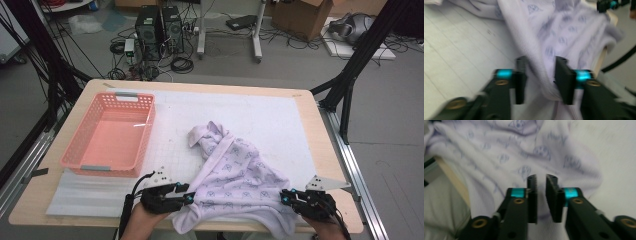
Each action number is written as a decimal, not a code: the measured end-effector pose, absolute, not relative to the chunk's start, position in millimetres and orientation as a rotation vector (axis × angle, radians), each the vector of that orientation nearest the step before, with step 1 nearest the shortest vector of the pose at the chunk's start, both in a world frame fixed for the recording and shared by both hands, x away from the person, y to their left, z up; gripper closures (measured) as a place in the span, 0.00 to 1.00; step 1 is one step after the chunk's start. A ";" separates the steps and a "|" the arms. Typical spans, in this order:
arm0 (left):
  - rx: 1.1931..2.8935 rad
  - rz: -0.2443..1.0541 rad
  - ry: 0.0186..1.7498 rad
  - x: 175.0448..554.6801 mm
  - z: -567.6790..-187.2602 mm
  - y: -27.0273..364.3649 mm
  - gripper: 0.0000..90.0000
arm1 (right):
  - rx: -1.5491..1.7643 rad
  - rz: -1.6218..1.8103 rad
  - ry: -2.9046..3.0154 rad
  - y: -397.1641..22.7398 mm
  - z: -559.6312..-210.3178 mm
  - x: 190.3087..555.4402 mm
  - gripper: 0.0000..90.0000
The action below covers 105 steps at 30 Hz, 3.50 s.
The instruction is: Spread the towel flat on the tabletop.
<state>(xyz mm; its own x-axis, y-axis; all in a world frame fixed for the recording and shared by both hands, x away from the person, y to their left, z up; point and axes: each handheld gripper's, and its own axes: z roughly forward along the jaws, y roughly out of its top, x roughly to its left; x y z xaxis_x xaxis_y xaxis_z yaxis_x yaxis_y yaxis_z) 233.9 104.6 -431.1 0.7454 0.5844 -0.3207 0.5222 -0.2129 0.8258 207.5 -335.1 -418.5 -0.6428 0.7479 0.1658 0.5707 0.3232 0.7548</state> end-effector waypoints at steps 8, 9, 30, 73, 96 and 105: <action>1.863 0.108 0.845 295.4 -410.4 66.6 0.51 | 1.200 1.246 2.214 -321.9 -410.7 236.8 0.60; 1.864 0.116 0.843 303.4 -409.2 61.0 0.50 | 1.214 1.249 2.211 -320.6 -410.9 243.3 0.60; 1.927 0.171 0.833 304.3 -414.2 46.0 0.91 | 1.195 1.127 2.318 -317.1 -427.8 255.4 0.92; 1.908 0.263 0.896 284.4 -411.3 74.8 0.92 | 1.212 1.186 2.260 -277.9 -415.8 296.8 0.70; 1.856 0.225 0.942 260.3 -437.2 118.9 0.92 | 0.945 0.973 2.588 -195.2 -429.4 319.6 0.94; 1.880 0.219 0.945 260.1 -442.0 110.5 0.92 | 1.255 0.875 2.284 -276.1 -424.6 314.5 0.94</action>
